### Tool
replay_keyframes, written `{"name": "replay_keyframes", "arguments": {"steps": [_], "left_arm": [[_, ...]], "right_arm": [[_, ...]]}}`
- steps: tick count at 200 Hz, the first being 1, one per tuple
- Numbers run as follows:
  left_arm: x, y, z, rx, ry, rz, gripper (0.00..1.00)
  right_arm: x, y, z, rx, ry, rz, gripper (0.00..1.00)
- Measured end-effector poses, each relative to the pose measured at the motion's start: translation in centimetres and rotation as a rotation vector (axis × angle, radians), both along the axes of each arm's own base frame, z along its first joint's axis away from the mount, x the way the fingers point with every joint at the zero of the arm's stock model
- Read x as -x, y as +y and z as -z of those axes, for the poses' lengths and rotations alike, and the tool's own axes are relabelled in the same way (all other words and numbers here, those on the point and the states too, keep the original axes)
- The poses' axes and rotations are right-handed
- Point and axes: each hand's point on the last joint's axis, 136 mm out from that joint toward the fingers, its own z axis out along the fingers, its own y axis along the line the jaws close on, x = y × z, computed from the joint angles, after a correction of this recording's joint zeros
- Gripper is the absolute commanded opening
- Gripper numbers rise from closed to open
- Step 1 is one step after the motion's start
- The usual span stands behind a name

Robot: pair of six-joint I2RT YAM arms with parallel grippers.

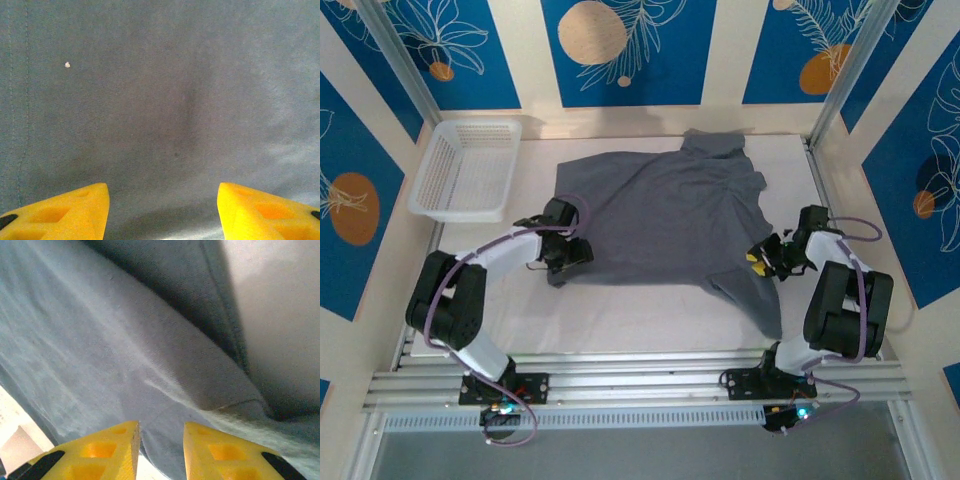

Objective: Fold the inside-out t-shirt

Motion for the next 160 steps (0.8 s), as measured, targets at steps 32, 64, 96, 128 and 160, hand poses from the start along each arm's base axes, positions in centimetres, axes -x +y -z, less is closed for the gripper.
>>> {"name": "replay_keyframes", "arguments": {"steps": [32,64,96,128,160], "left_arm": [[-0.2,1.0,0.4,-0.024,0.013,-0.069,0.47],[0.3,2.9,1.8,-0.048,0.059,-0.157,0.13],[0.9,4.1,2.4,-0.07,0.09,-0.189,0.0],[0.9,4.4,2.5,-0.081,0.09,-0.195,0.0],[1.0,5.1,2.6,-0.102,0.096,-0.21,0.0]], "right_arm": [[1.0,4.2,1.3,-0.002,0.026,-0.104,0.33],[5.1,9.0,3.4,0.024,0.137,-0.238,0.33],[6.5,12.0,3.4,-0.016,0.146,-0.292,0.32],[4.8,11.5,0.2,-0.014,0.037,-0.262,0.41],[-1.2,0.4,-5.7,0.159,-0.178,0.08,0.47]]}}
